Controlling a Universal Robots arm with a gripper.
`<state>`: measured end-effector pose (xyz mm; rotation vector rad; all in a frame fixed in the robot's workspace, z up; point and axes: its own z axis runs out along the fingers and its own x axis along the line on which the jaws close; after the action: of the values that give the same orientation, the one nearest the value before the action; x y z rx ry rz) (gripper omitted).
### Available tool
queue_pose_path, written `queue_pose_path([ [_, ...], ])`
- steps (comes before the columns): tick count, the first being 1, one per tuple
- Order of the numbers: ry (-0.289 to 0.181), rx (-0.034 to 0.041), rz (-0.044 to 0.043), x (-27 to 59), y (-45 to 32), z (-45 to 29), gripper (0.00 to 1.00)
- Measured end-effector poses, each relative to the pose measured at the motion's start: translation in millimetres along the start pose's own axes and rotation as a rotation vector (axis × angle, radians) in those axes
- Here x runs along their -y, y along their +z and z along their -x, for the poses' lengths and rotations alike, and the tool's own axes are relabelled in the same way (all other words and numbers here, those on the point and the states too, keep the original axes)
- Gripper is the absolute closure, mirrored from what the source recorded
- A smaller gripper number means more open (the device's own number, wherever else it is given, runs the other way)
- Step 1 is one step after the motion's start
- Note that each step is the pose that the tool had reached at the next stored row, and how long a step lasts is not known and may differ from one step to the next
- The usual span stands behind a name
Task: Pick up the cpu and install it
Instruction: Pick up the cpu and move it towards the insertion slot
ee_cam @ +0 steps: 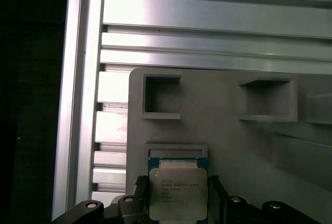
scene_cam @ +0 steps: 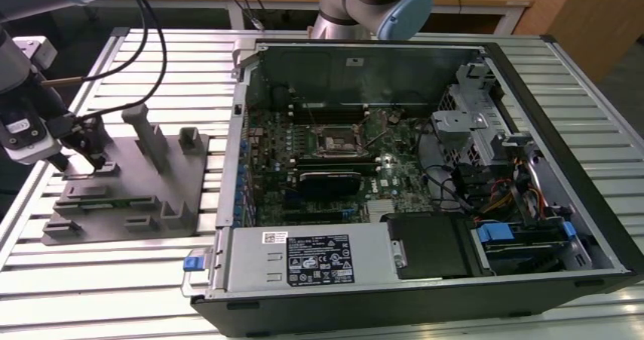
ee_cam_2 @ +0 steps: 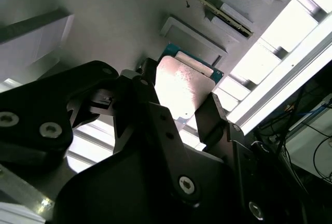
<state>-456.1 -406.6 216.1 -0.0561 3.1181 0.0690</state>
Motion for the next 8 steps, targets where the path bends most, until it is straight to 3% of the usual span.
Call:
queue_pose_path([
  [8,0.0,0.0,0.0,-0.1,-1.8,0.1,0.46],
])
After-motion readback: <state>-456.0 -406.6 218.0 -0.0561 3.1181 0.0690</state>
